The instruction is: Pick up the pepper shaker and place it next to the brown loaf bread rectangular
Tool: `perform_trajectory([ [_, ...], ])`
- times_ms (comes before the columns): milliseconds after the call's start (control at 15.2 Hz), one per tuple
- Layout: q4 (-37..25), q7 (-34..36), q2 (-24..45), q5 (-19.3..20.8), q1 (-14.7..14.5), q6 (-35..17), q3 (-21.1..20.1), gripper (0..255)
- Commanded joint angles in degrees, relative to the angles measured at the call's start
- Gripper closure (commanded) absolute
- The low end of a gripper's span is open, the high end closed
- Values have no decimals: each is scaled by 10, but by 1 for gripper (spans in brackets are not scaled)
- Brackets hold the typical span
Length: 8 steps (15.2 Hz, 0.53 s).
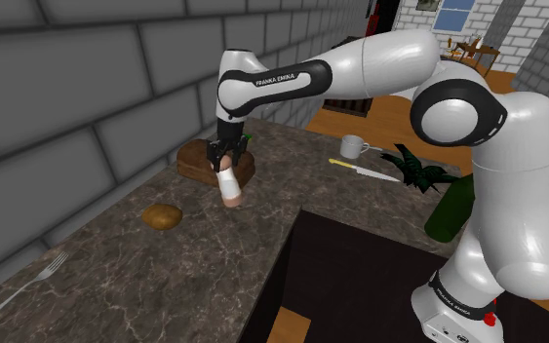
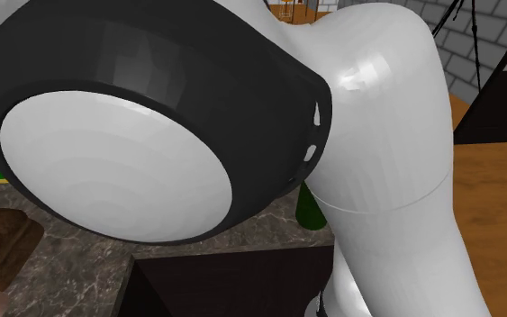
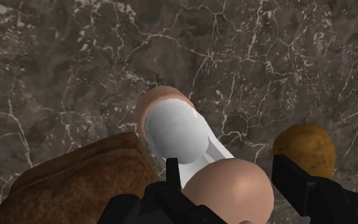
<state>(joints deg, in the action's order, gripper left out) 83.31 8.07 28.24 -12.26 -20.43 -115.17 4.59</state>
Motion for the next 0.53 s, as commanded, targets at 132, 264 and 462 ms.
perform_trajectory([
  [132,2,0,1,0,0,-3,0,255],
  [264,2,0,1,0,0,-3,0,255],
  [462,2,0,1,0,0,-3,0,0],
])
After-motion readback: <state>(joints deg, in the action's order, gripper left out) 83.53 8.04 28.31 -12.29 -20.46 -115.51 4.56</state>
